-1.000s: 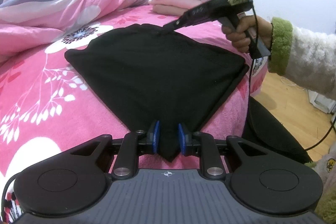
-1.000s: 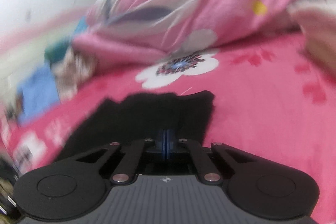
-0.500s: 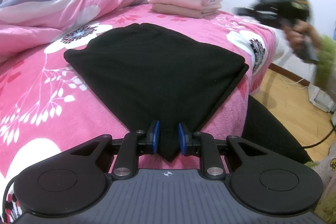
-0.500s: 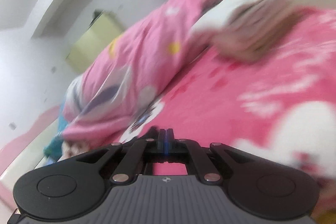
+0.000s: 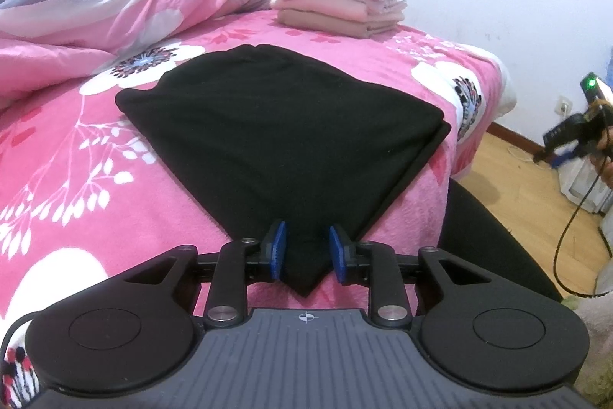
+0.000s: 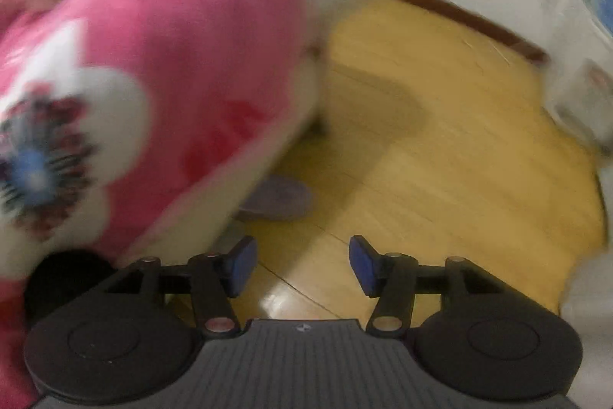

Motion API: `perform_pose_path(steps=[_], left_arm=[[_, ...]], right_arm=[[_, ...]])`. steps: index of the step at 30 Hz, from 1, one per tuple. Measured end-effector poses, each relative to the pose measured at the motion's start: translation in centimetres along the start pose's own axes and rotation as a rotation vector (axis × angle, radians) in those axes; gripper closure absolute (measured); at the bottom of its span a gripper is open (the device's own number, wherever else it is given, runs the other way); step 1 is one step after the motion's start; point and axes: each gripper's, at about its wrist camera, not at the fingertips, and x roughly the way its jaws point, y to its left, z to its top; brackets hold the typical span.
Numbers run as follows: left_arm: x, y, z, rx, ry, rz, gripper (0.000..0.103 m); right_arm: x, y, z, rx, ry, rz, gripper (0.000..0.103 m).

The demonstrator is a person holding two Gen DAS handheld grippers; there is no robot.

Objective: Fold clothes

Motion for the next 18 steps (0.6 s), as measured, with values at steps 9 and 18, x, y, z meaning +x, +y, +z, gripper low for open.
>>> perform_pose_path(steps=[9, 18], left_arm=[[0.0, -0.2, -0.3, -0.040, -0.024, 0.008, 0.072], [-0.2, -0.3, -1.1, -0.117, -0.072, 0.024, 0.072]], right_arm=[[-9.0, 15.4, 1.0, -0.499, -0.430, 0.490, 0.058], [-5.5, 38.6, 1.6, -0.987, -0.218, 0.893, 0.091]])
